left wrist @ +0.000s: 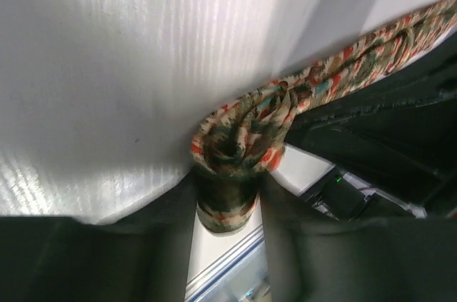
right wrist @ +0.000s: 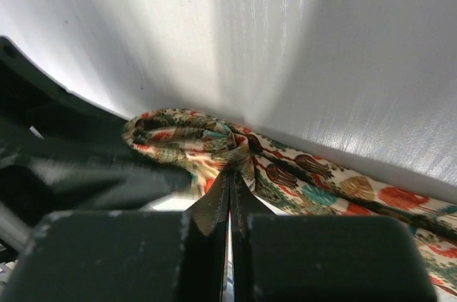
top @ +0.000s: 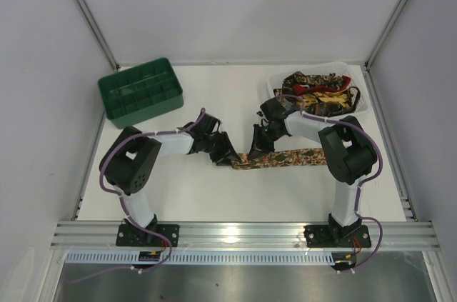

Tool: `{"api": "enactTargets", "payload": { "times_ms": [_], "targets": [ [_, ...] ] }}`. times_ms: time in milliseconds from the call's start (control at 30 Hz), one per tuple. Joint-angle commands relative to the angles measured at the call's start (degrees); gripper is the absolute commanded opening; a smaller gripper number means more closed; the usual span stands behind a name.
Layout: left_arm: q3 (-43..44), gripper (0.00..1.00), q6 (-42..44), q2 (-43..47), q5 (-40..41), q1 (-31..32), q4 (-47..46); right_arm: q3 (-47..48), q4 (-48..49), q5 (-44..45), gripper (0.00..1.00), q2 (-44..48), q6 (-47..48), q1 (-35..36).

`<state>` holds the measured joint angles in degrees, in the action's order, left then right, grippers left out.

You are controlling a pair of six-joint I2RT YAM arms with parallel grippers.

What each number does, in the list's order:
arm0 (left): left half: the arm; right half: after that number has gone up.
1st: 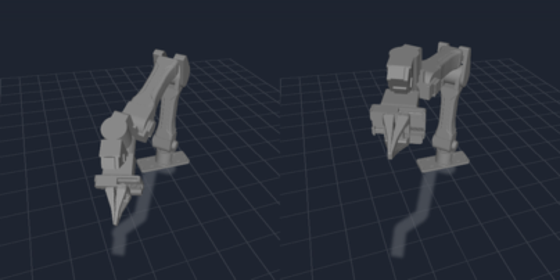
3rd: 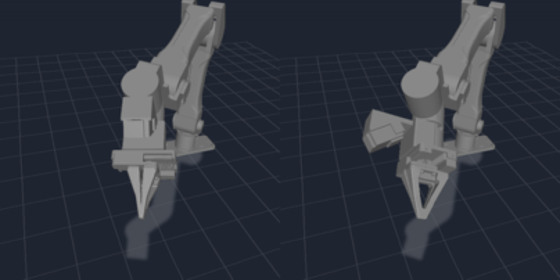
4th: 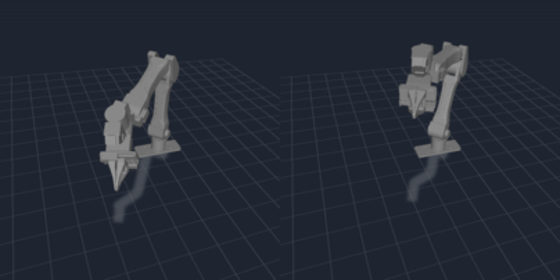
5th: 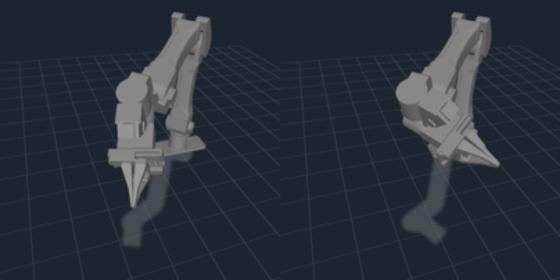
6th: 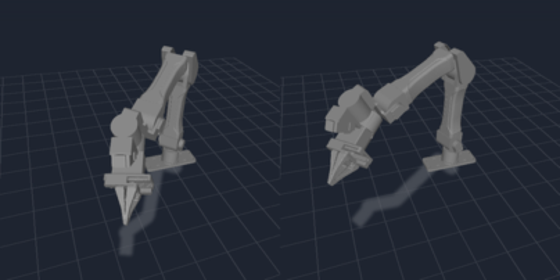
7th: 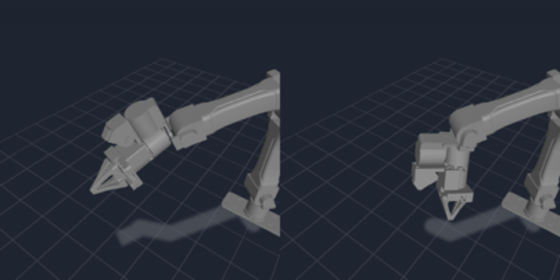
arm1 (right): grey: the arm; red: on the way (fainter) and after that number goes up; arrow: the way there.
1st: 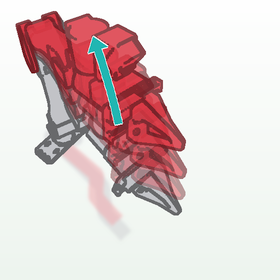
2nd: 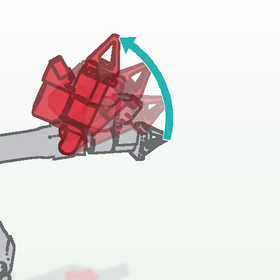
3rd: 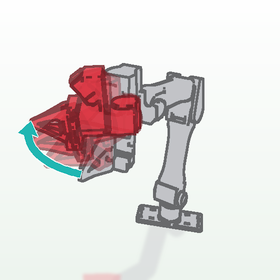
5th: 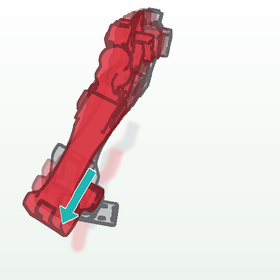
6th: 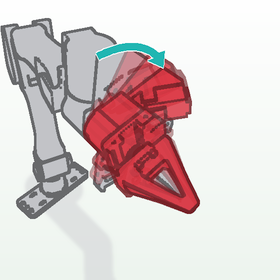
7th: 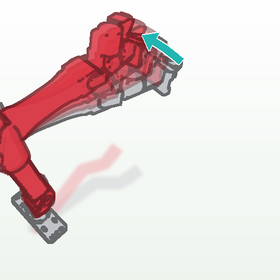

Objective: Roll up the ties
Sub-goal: Roll the tie

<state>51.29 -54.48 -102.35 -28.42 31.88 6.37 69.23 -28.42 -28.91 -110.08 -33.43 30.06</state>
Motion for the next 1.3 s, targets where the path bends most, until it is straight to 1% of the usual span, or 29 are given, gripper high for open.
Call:
{"api": "enactTargets", "payload": {
  "times_ms": [0, 67, 100, 133, 167, 267, 467, 667, 867, 933, 967, 1067, 1167, 1267],
  "targets": [
    [2.9, 0.27, -1.2, -0.7, 0.0, 0.6, -2.8, 0.2, 0.0, 0.2, 0.00, 0.3, 1.2, 0.5],
    [3.8, 0.13, 0.7, -0.5, 0.8, 0.6, -0.1, 0.7, -0.4, 0.3, 0.00, 0.4, 1.2, 1.0],
    [4.3, 0.03, 1.6, -0.1, 1.8, 0.6, 1.1, 1.0, -0.7, 0.3, 0.00, 0.4, 1.3, 1.3],
    [4.3, 0.00, 2.5, 0.2, 2.3, 0.6, 2.5, 1.3, -0.8, 0.3, 0.00, 0.4, 1.2, 2.0],
    [4.3, 0.00, 4.2, 1.4, 3.5, 0.7, 5.4, 1.7, -0.8, 0.4, 0.00, 0.3, 1.1, 2.5],
    [2.8, 0.00, 6.3, 4.7, 5.5, 0.6, 9.3, 2.1, 0.2, -0.1, 0.00, 0.0, -0.2, 4.1],
    [-2.1, 0.01, 9.3, 11.6, 9.4, 0.6, 15.0, 4.2, 1.2, -0.9, 0.00, -2.1, -1.9, 7.6],
    [-2.5, 0.00, 10.6, 15.3, 12.6, 0.6, 18.6, 5.6, 2.5, -2.0, 0.00, -3.8, -3.2, 9.5],
    [0.9, 0.01, 11.1, 14.5, 13.6, 0.7, 20.9, 6.8, 2.6, -2.7, 0.00, -4.9, -3.6, 10.0],
    [2.5, 0.07, 11.4, 13.9, 13.7, 1.3, 21.4, 6.8, 2.8, -3.2, 0.00, -5.1, -3.7, 10.0],
    [4.3, 0.12, 11.6, 13.2, 13.7, 1.8, 21.5, 6.7, 2.8, -3.2, 0.00, -5.1, -3.7, 10.0],
    [7.8, 0.16, 11.5, 11.4, 13.2, 3.4, 22.4, 6.4, 2.9, -3.3, 0.00, -4.8, -3.8, 9.8],
    [9.8, 0.17, 11.1, 9.4, 12.9, 4.9, 22.2, 6.3, 2.9, -3.4, 0.00, -4.7, -3.6, 9.5],
    [10.9, 0.20, 10.9, 7.7, 12.1, 5.6, 22.2, 5.8, 2.9, -3.3, 0.00, -4.3, -3.4, 8.9]
  ]
}}
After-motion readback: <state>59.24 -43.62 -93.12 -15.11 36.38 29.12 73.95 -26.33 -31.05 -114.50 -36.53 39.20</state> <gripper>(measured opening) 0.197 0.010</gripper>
